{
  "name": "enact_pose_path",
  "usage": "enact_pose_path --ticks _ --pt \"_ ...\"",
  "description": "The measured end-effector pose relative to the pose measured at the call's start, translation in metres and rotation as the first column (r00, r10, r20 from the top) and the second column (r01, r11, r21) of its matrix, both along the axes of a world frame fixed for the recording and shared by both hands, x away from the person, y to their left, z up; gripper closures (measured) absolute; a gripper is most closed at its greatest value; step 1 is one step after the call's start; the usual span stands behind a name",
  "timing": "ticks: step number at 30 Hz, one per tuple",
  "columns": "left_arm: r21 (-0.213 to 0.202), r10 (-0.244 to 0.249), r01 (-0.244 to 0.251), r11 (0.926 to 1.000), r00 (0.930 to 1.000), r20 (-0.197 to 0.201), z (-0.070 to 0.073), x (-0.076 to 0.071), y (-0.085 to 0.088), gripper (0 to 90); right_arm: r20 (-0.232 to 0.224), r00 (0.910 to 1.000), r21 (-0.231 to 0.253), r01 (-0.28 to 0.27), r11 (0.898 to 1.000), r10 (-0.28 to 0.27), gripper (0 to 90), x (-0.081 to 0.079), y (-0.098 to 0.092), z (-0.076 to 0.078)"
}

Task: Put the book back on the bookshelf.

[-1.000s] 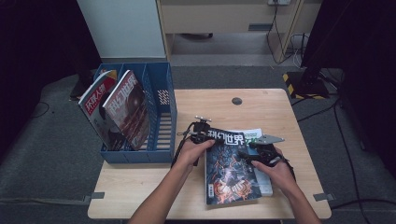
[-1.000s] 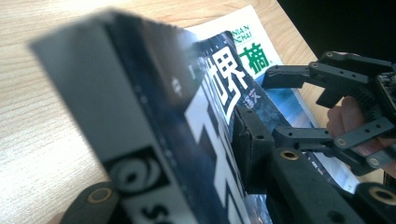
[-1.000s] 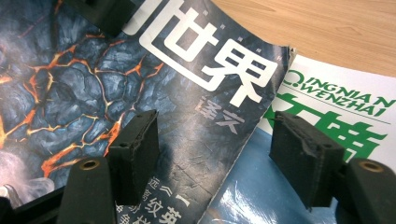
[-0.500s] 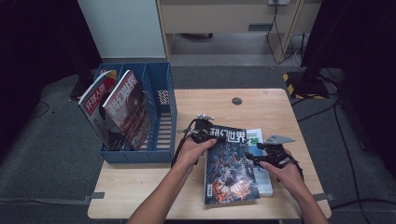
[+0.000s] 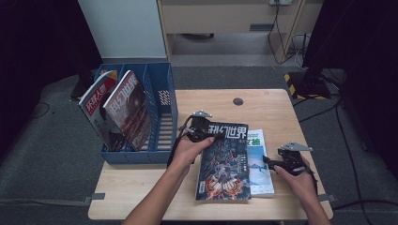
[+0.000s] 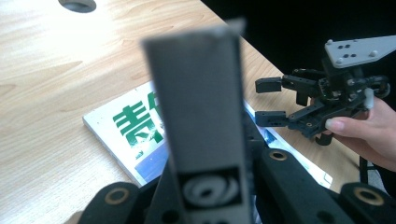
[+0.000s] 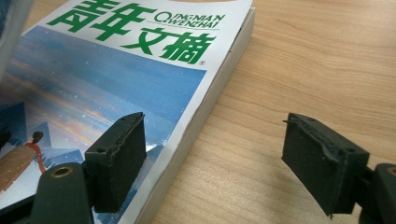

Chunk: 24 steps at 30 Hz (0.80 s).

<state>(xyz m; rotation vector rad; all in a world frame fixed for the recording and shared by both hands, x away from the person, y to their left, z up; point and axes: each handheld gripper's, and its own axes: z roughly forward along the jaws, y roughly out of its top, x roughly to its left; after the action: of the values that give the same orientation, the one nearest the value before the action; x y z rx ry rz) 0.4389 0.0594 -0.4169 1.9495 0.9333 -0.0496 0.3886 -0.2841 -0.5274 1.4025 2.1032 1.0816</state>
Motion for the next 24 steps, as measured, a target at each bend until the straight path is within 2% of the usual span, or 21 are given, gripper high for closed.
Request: enact_pose_path --ticks 4,9,13,17,24 --pt "0.001 0.002 -0.002 1.0000 0.9999 0.010 0.004 -0.004 0.002 81.8 0.010 0.9998 0.009 0.016 1.000 -0.016 23.0 -0.002 -0.001 0.003" --pt "0.002 -0.005 0.005 1.0000 0.9996 0.026 0.009 -0.009 0.001 82.0 0.026 0.9994 -0.012 0.023 1.000 -0.023 24.4 -0.003 -0.003 0.005" --pt "0.019 -0.015 0.014 0.9997 0.9993 0.035 0.015 -0.011 0.001 82.0 0.009 0.9989 -0.026 0.046 0.999 -0.046 24.1 -0.002 -0.005 0.003" --pt "0.028 -0.026 0.024 0.9993 0.9989 0.040 0.017 -0.012 0.002 81.9 0.005 0.9981 -0.012 0.062 0.998 -0.061 24.3 -0.002 -0.009 0.003" --pt "0.021 -0.032 0.031 0.9993 0.9976 0.062 0.027 -0.019 0.005 82.0 0.009 0.9959 -0.013 0.090 0.996 -0.090 24.1 -0.002 -0.014 0.004"
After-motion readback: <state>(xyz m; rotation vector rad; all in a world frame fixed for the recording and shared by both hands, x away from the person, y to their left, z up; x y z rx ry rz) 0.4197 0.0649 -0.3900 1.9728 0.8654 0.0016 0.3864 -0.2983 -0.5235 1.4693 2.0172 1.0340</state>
